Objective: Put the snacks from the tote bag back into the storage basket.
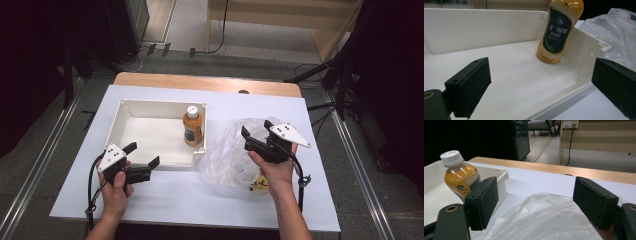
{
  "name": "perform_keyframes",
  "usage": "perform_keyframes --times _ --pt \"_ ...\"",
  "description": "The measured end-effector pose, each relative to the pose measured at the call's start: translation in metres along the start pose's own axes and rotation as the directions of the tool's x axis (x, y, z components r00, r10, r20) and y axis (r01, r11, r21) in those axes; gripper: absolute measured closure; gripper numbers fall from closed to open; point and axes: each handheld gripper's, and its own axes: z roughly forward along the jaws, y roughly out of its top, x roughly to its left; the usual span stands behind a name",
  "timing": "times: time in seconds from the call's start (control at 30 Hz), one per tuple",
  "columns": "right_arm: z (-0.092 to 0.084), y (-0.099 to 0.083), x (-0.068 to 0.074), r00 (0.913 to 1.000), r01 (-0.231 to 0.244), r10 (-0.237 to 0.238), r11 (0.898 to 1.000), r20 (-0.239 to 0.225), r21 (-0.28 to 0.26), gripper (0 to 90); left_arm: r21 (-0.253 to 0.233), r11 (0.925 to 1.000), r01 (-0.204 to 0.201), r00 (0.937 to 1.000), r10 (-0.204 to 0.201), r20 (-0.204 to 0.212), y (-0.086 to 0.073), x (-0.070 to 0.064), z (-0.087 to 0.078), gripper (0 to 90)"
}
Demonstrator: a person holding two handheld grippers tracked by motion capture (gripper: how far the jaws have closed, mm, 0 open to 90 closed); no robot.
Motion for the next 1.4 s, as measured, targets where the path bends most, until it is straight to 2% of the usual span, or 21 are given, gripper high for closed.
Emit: perform_keyframes --times 0.47,0.53,1.13,1.27,1.37,1.4 --pt "-0.016 -0.017 -0.026 0.9981 -0.003 0.003 1.0 0.061 0.008 20.0 0.006 1.0 -0.006 1.0 0.006 -0.004 -0.001 0.0 0.0 2.3" --pt "-0.019 -0.022 -0.031 0.9973 -0.016 0.015 1.0 0.072 0.01 20.0 0.006 1.0 -0.007 1.0 0.007 -0.003 -0.001 0.0 0.0 2.3" --pt "-0.035 -0.044 -0.055 0.9955 -0.048 0.047 0.999 0.083 0.011 19.4 0.006 0.9999 -0.011 0.9999 0.011 0.0 -0.001 0.001 0.002 2.3" --pt "-0.041 -0.047 -0.061 0.9937 -0.042 0.04 0.999 0.105 0.014 20.2 0.006 0.9999 -0.012 0.9999 0.012 0.002 -0.001 0.0 0.002 2.3" --pt "-0.049 -0.049 -0.072 0.9902 -0.069 0.069 0.998 0.121 -0.009 20.5 0.005 0.9999 -0.014 0.9999 0.014 0.003 -0.001 -0.001 0.002 2.3" --pt "-0.049 -0.049 -0.072 0.9902 -0.069 0.069 0.998 0.121 -0.009 20.5 0.005 0.9999 -0.014 0.9999 0.014 0.003 -0.001 -0.001 0.002 2.3"
